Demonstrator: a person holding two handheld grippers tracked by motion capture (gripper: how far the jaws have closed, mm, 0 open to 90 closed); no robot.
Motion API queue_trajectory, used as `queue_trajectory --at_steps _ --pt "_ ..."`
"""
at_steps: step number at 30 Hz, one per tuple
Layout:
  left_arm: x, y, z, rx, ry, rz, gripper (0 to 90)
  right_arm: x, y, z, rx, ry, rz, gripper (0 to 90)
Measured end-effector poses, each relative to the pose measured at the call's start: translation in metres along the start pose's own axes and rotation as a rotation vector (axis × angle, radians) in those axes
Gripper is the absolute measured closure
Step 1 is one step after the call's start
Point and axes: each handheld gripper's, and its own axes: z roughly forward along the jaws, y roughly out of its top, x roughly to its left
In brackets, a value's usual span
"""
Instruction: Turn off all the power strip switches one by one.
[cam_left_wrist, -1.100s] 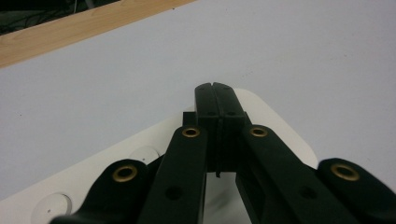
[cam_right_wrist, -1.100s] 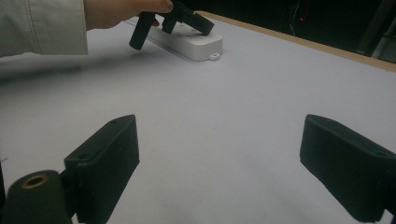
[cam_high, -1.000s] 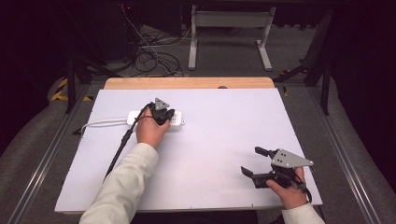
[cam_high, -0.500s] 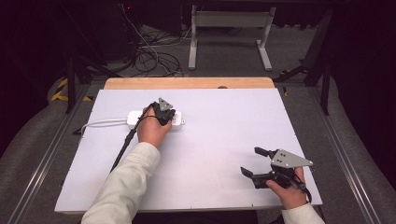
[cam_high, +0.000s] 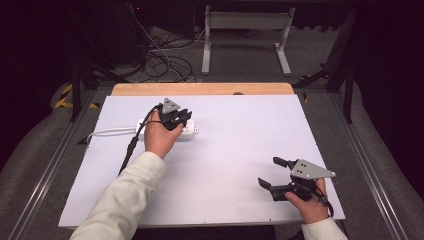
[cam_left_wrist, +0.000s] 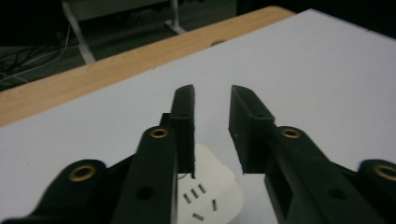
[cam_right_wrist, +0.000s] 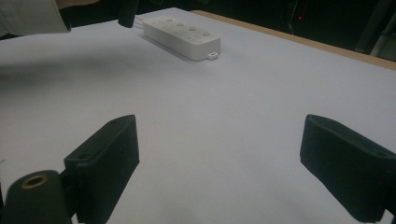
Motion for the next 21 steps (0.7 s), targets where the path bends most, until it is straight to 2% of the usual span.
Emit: queue_trajectory --at_steps 3,7,10,12,18,21 --pt "-0.004 0.008 -0.018 -0.036 -0.015 0.016 68.9 0.001 0.001 -0.001 -0.006 0.000 -0.004 12.4" --pt "-0.009 0.014 -0.040 -0.081 -0.051 0.051 52.7 0.000 0.001 -0.002 -0.007 -0.004 0.000 12.3" --pt "-0.017 0.014 -0.058 -0.125 -0.078 0.069 42.4 0.000 0.001 -0.001 -0.006 -0.006 -0.001 12.3" --pt "-0.023 0.011 -0.070 -0.153 -0.099 0.084 37.2 0.000 0.001 -0.001 -0.008 -0.006 0.000 12.1" --pt "-0.036 -0.008 -0.102 -0.178 -0.178 0.108 30.7 -0.001 0.001 -0.003 -0.016 -0.013 0.005 11.4" --pt "-0.038 -0.021 -0.112 -0.176 -0.186 0.136 27.6 -0.001 0.001 -0.002 -0.014 -0.014 0.005 11.2"
